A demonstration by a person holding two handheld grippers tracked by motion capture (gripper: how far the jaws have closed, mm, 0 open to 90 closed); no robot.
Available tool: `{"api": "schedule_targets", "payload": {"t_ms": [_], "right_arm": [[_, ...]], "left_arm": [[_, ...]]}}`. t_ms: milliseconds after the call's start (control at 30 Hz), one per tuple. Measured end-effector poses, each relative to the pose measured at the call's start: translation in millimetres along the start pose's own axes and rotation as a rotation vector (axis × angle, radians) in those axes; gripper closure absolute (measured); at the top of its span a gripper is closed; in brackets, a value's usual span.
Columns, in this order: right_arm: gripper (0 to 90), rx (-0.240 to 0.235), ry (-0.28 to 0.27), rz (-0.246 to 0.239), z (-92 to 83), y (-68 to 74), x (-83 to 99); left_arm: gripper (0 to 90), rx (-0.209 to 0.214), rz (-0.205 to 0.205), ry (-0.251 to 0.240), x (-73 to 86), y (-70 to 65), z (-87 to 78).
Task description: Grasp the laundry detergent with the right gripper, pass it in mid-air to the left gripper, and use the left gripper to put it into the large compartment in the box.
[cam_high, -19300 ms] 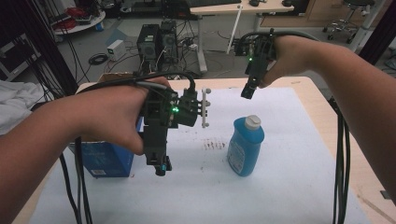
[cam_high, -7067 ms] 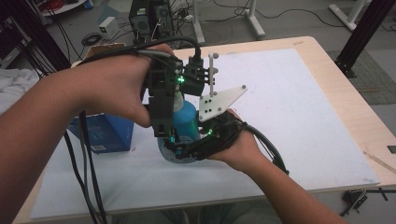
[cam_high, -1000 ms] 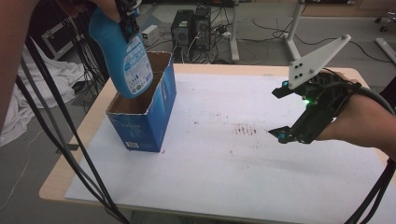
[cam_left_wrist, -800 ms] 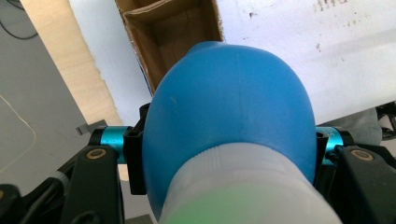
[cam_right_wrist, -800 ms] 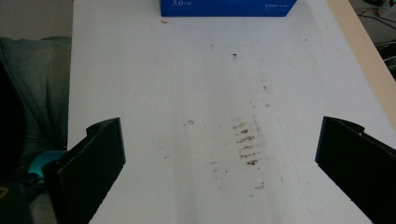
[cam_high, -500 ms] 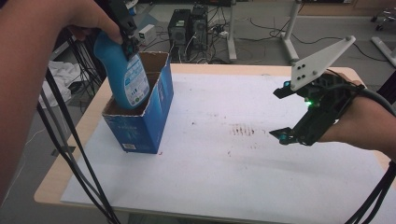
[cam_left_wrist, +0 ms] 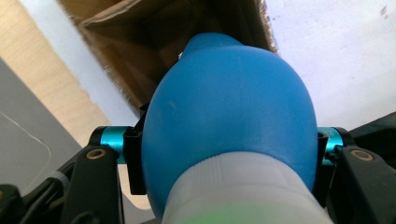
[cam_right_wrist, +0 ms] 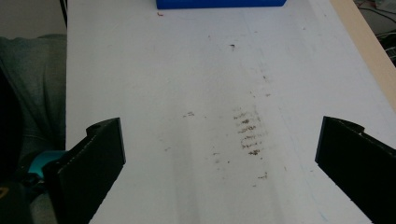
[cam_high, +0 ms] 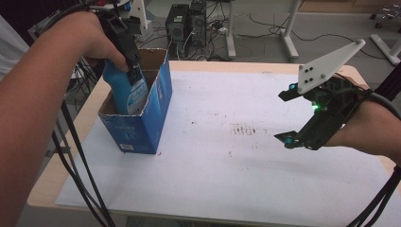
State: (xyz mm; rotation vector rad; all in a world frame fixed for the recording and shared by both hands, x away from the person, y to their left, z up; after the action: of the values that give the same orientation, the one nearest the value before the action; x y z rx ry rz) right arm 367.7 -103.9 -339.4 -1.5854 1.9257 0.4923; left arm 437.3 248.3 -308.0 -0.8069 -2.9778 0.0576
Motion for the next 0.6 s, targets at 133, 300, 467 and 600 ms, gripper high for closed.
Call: {"api": "schedule_targets", "payload": {"t_ms": [133,300,467,600], "right_arm": [[0.6,-0.001,0.000,0.003,2.1,-0.5,1.0],[0.6,0.001,0.000,0.008,4.1,-0.3,0.6],[0.6,0.004,-0.003,0.010,4.6,-0.6,0.2],[0.6,0.004,-0.002,0.011,5.1,-0.3,0.6]], "left_arm": [[38.6,0.005,0.081,0.014,0.3,1.0,16.2],[38.6,-0.020,0.211,0.013,0.2,1.7,33.7],[38.6,-0.029,0.299,0.012,-1.4,1.3,45.8],[38.6,-0.035,0.367,0.011,-2.7,1.7,54.9]]}}
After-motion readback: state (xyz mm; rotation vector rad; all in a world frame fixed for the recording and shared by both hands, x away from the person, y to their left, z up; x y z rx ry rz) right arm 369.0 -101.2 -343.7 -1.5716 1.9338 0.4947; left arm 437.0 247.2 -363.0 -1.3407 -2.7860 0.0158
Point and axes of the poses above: each handheld gripper's, and its own axes: z roughly forward along the jaws, x roughly out of its underside, y roughly to its left, the point moved 8 cm from there along z, roughly forward along the jaws, and after that the axes turned 4 degrees about z, right-handed, at the moved point
